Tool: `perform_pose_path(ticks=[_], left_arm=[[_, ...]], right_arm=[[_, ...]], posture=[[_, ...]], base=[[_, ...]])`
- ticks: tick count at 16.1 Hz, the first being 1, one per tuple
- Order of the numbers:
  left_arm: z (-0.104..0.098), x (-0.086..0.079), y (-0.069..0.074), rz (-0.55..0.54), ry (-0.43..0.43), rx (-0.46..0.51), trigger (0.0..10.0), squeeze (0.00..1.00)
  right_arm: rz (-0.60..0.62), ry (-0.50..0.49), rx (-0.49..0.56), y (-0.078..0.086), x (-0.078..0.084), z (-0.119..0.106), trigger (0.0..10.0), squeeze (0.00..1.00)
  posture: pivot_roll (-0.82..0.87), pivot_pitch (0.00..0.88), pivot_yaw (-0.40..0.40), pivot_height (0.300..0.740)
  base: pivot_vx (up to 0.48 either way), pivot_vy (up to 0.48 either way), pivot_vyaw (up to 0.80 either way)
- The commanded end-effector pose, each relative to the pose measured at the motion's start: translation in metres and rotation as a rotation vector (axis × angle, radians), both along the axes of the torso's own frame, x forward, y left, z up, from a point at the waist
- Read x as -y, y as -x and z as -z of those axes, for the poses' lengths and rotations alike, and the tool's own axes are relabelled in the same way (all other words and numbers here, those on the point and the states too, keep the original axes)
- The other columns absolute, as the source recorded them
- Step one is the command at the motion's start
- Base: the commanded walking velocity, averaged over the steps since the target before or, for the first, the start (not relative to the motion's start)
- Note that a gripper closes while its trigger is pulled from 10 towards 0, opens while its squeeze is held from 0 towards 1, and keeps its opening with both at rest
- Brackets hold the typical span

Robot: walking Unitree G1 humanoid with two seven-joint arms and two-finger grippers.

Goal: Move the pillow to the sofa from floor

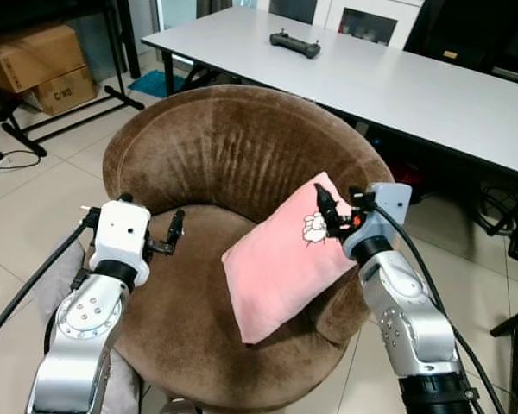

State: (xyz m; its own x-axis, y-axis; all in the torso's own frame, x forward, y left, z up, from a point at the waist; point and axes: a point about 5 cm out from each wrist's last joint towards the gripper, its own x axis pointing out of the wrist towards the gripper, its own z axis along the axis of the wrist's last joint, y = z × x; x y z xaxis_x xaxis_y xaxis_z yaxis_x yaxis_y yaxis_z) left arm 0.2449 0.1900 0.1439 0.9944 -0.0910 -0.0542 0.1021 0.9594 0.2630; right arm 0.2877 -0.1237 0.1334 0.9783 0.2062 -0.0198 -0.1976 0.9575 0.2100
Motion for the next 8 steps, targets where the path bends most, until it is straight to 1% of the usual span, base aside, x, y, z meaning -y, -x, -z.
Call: perform_pose_path(ticks=[1, 3, 8], left_arm=[[-0.0027, 0.0022, 0.0014, 0.003, 0.002, 0.009, 10.0, 0.0], [-0.0028, 0.0021, 0.0019, 0.002, 0.001, 0.007, 10.0, 0.0], [-0.0028, 0.0018, 0.0025, 0.002, -0.003, 0.004, 10.0, 0.0]], right_arm=[[0.008, 0.018, 0.006, 0.0008, 0.003, -0.0049, 10.0, 0.0], [0.021, 0.065, -0.007, 0.0014, 0.0062, -0.0049, 10.0, 0.0], [0.024, 0.078, -0.039, 0.0048, 0.0055, -0.0044, 10.0, 0.0]], posture=[[0.09, 0.0, -0.094, 0.74], [0.09, 0.0, -0.094, 0.74], [0.09, 0.0, -0.089, 0.74]], base=[[-0.251, 0.0, 0.0], [-0.263, 0.0, 0.0], [-0.266, 0.0, 0.0]])
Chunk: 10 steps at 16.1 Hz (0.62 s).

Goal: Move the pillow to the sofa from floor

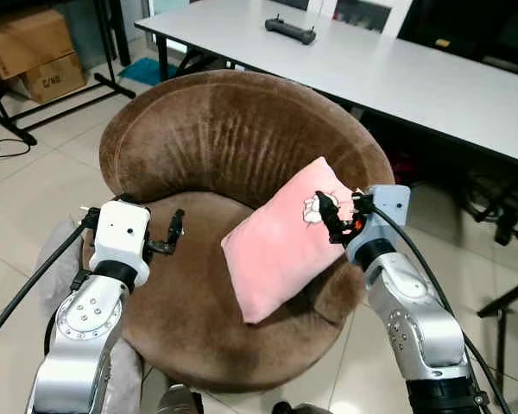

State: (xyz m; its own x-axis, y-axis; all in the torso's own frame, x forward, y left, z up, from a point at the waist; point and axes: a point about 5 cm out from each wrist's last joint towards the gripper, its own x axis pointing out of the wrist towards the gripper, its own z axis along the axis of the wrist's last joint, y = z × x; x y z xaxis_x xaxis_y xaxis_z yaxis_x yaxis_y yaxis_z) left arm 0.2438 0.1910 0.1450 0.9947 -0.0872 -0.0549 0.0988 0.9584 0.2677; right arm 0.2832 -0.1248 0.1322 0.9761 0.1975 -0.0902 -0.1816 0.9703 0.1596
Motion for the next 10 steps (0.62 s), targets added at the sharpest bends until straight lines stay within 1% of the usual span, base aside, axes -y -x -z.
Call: perform_pose_path(ticks=[1, 7, 10], left_arm=[[-0.0015, 0.0027, 0.0012, 0.006, -0.001, 0.003, 10.0, 0.0], [-0.0008, 0.0022, 0.0023, -0.001, -0.006, -0.001, 10.0, 0.0], [-0.0008, 0.0024, 0.0029, -0.005, -0.006, 0.001, 10.0, 0.0]], right_arm=[[0.024, 0.025, 0.016, 0.0002, 0.0054, -0.005, 10.0, 0.0], [0.021, 0.032, 0.006, 0.0012, 0.007, -0.0048, 10.0, 0.0], [0.037, 0.042, -0.011, 0.0012, 0.0097, -0.001, 10.0, 0.0]], posture=[[0.09, 0.0, -0.089, 0.74], [0.09, 0.0, -0.092, 0.74], [0.09, 0.0, -0.094, 0.74]], base=[[-0.262, 0.0, 0.0], [-0.265, 0.0, 0.0], [-0.264, 0.0, 0.0]])
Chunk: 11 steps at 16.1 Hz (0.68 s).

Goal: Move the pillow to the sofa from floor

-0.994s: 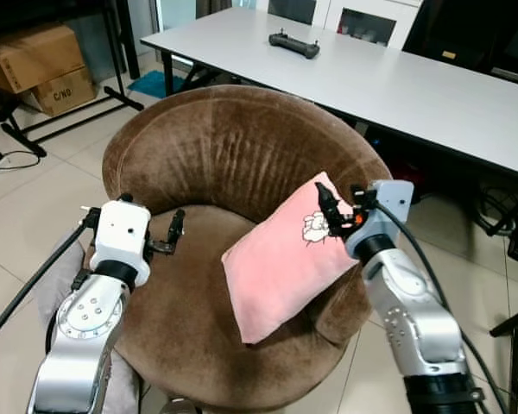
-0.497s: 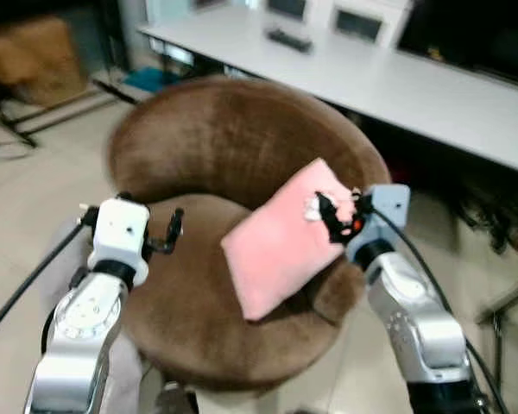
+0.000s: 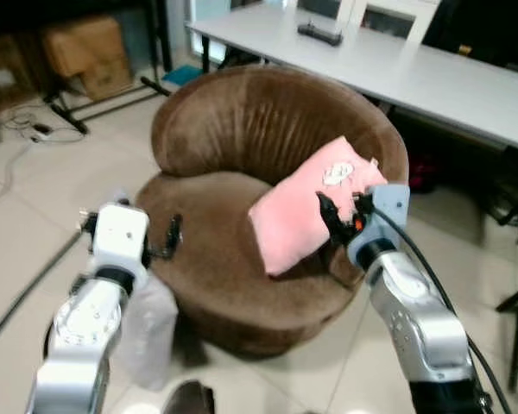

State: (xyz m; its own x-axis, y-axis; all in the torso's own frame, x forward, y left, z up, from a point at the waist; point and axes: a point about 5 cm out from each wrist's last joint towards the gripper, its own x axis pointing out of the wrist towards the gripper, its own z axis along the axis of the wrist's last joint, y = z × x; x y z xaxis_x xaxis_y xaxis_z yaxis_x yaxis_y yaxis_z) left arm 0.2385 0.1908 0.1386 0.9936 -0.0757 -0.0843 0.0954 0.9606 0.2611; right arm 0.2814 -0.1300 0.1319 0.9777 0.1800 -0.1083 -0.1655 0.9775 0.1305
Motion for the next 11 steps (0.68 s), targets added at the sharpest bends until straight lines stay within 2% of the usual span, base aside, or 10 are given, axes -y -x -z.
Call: perform_pose_path(ticks=[1, 5, 7, 11], left_arm=[[-0.007, 0.0019, -0.0019, 0.002, -0.012, 0.033, 10.0, 0.0], [-0.0035, -0.0009, 0.0034, -0.013, -0.037, 0.037, 10.0, 0.0], [-0.0034, -0.0006, 0.0036, -0.014, -0.022, 0.038, 10.0, 0.0], [-0.0021, -0.0003, 0.0044, -0.014, -0.017, 0.035, 10.0, 0.0]], right_arm=[[0.026, 0.016, -0.004, -0.0005, 0.0049, 0.0001, 10.0, 0.0], [0.004, 0.045, -0.004, 0.0009, 0.0054, 0.0011, 10.0, 0.0], [-0.012, 0.009, -0.018, 0.001, 0.0064, 0.0021, 10.0, 0.0], [-0.019, 0.017, -0.016, 0.0004, 0.007, 0.0022, 10.0, 0.0]], posture=[[0.09, 0.0, -0.095, 0.74], [0.09, 0.0, -0.094, 0.74], [0.09, 0.0, -0.1, 0.74], [0.1, 0.0, -0.103, 0.74]], base=[[0.0, 0.0, 0.0], [0.0, 0.0, 0.0], [0.0, 0.0, 0.0], [0.0, 0.275, 0.0]])
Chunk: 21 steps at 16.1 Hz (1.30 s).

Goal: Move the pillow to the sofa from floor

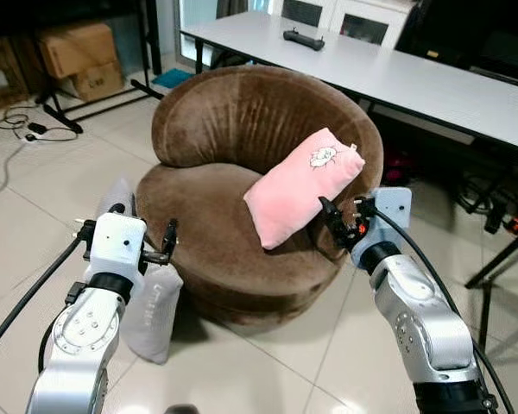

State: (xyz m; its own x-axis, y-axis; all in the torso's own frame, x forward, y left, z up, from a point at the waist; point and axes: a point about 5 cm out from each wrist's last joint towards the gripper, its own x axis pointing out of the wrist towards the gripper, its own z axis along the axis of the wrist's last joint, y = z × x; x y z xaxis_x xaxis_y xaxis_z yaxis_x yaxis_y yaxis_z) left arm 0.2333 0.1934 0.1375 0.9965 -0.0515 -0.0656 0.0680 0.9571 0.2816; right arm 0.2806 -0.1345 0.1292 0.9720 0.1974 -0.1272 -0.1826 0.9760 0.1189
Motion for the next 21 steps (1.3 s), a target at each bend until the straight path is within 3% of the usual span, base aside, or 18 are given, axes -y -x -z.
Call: perform_pose_path(ticks=[1, 10, 12, 21], left_arm=[[-0.003, 0.002, -0.001, 0.009, 0.003, 0.015, 10.0, 0.0], [-0.003, 0.003, -0.004, -0.003, 0.005, 0.019, 10.0, 0.0], [-0.005, 0.003, -0.005, 0.002, 0.008, 0.033, 10.0, 0.0], [-0.009, 0.001, -0.006, -0.012, -0.005, 0.048, 10.0, 0.0]], right_arm=[[-0.003, 0.0, -0.001, 0.0, 0.002, 0.0, 10.0, 0.0], [-0.034, 0.014, 0.002, -0.002, 0.001, -0.001, 10.0, 0.0], [-0.103, 0.029, 0.012, -0.001, -0.007, -0.004, 10.0, 0.0], [-0.124, 0.005, 0.004, -0.001, -0.013, -0.002, 10.0, 0.0]], posture=[[0.1, 0.0, -0.106, 0.74], [0.1, 0.0, -0.113, 0.74], [0.1, 0.0, -0.114, 0.74], [0.11, 0.0, -0.106, 0.74]], base=[[0.0, 0.398, 0.0], [0.0, 0.441, 0.0], [0.0, 0.0, 0.8], [0.0, 0.0, 0.8]])
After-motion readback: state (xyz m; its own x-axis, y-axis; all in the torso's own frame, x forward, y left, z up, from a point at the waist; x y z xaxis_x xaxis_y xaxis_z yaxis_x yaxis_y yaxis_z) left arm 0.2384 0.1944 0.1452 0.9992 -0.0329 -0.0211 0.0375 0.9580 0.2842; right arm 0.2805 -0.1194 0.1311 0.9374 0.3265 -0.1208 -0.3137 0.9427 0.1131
